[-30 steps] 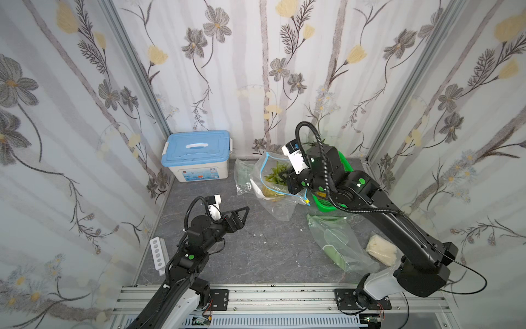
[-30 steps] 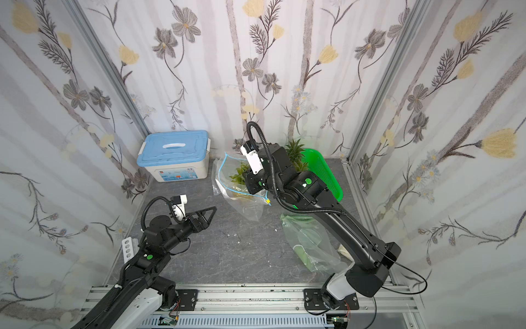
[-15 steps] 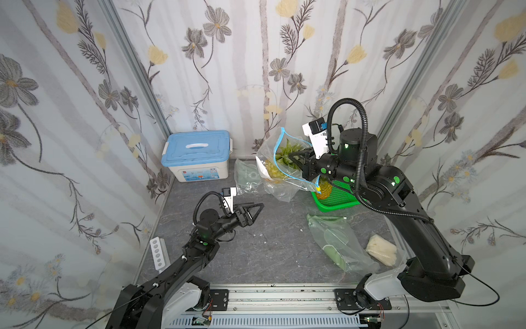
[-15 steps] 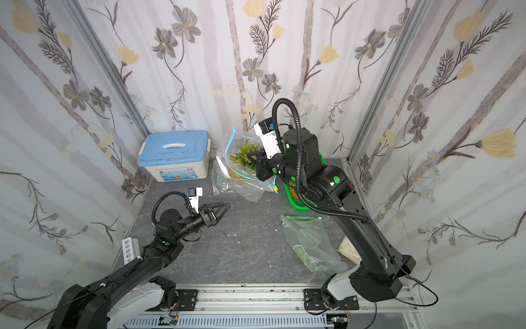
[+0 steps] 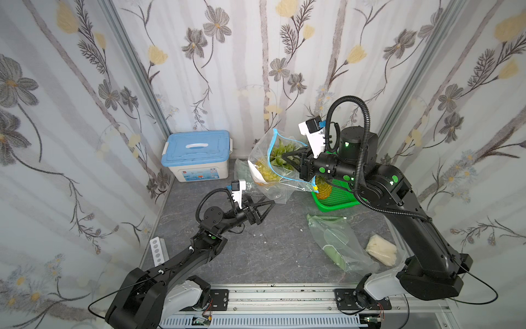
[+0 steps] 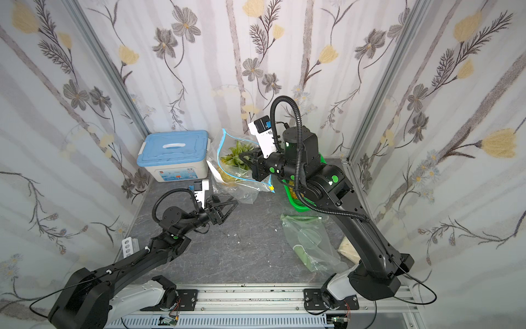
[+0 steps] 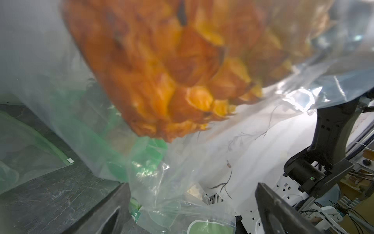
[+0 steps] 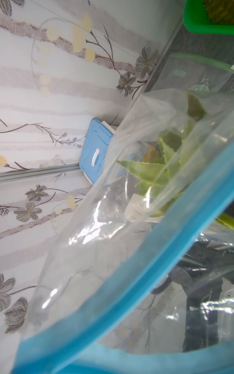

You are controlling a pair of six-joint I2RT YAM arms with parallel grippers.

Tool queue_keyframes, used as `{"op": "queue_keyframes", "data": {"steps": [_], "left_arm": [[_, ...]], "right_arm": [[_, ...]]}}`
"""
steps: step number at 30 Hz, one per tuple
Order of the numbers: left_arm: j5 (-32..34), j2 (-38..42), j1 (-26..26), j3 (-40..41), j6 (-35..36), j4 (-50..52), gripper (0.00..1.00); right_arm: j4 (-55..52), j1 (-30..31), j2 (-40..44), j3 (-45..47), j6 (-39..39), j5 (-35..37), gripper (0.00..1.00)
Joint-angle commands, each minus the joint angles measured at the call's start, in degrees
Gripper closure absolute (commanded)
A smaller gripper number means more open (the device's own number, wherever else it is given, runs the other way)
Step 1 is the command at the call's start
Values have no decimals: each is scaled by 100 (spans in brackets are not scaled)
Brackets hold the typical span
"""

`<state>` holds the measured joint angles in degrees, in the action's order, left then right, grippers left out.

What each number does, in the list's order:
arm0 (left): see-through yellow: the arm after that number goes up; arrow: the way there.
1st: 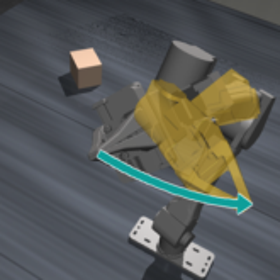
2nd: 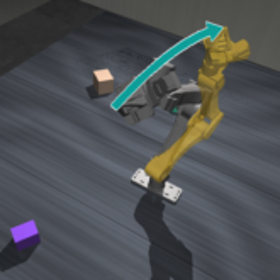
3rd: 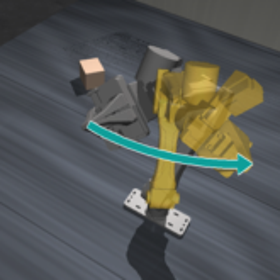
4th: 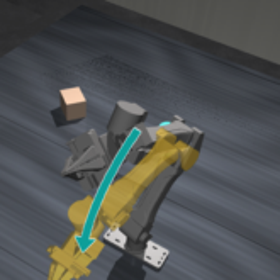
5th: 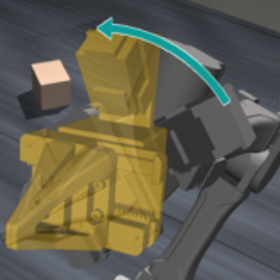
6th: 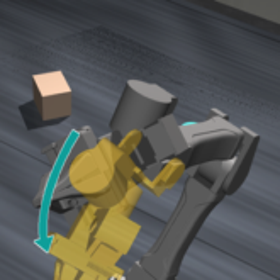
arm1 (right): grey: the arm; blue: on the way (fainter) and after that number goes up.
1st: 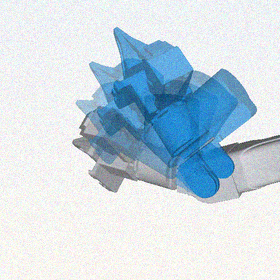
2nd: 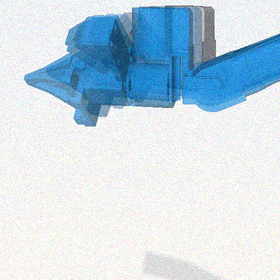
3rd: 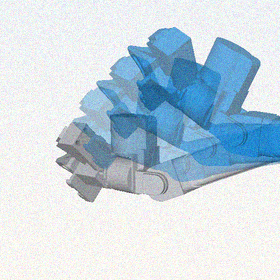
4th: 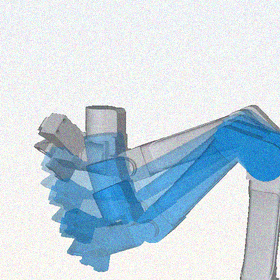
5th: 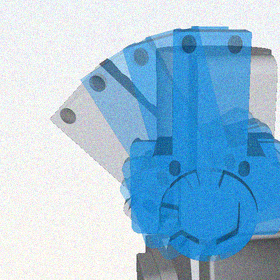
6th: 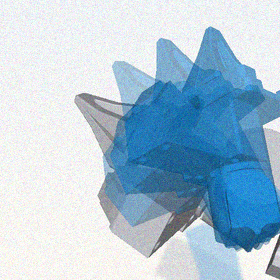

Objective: Open the zip-top bag and take out the pineapple
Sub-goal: Pick up the pineapple from the zipper food storage bag.

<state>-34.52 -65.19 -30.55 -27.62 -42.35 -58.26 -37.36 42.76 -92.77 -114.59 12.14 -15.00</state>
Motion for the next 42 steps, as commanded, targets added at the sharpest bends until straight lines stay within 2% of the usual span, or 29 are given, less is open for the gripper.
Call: {"op": "queue_keyframes", "data": {"steps": [1, 8, 10, 11, 13, 15, 17, 18, 20, 25, 30, 34, 37, 40, 42], "left_arm": [[105, -251, -63, -117, 104, -473, 0], [391, -608, -134, -347, 259, -549, 0], [484, -587, -133, -358, 305, -574, 3], [504, -583, -131, -380, 315, -612, 8], [553, -576, -140, -424, 319, -625, 28], [702, -587, -144, -438, 353, -625, 64], [892, -543, -144, -421, 473, -437, 91], [1093, -495, -145, -377, 541, -280, 100], [1519, -355, -145, -249, 711, 14, 100], [3143, 49, -135, 9, 1119, 1338, 100], [4444, 151, -66, 195, 1395, 2305, 100], [4991, 83, 85, 416, 1235, 2490, 100], [5187, 172, 318, 792, 735, 2277, 100], [5441, 536, 548, 1160, 312, 2220, 100], [5607, 939, 678, 1263, 186, 2580, 100]], "right_arm": [[962, 30, 5, -55, 130, -314, 100], [980, 83, 12, -65, 175, -331, 100], [961, 83, 22, -67, 175, -331, 100], [937, 89, 14, -70, 174, -318, 100], [898, 92, 0, -66, 162, -287, 100], [867, 92, -12, -56, 149, -200, 100], [817, 101, 0, -40, 111, -95, 100], [790, 101, 23, -12, 89, 8, 100], [797, 101, 91, 124, 37, 230, 100], [810, 41, 435, 553, -70, 846, 100], [1069, -143, 890, 1193, -67, 1052, 100], [1239, -267, 1232, 1629, -21, 1076, 100], [1249, -342, 1419, 1885, 16, 1136, 100], [1242, -471, 1600, 2172, 71, 1247, 100], [1283, -593, 1740, 2368, 95, 1351, 100]]}}
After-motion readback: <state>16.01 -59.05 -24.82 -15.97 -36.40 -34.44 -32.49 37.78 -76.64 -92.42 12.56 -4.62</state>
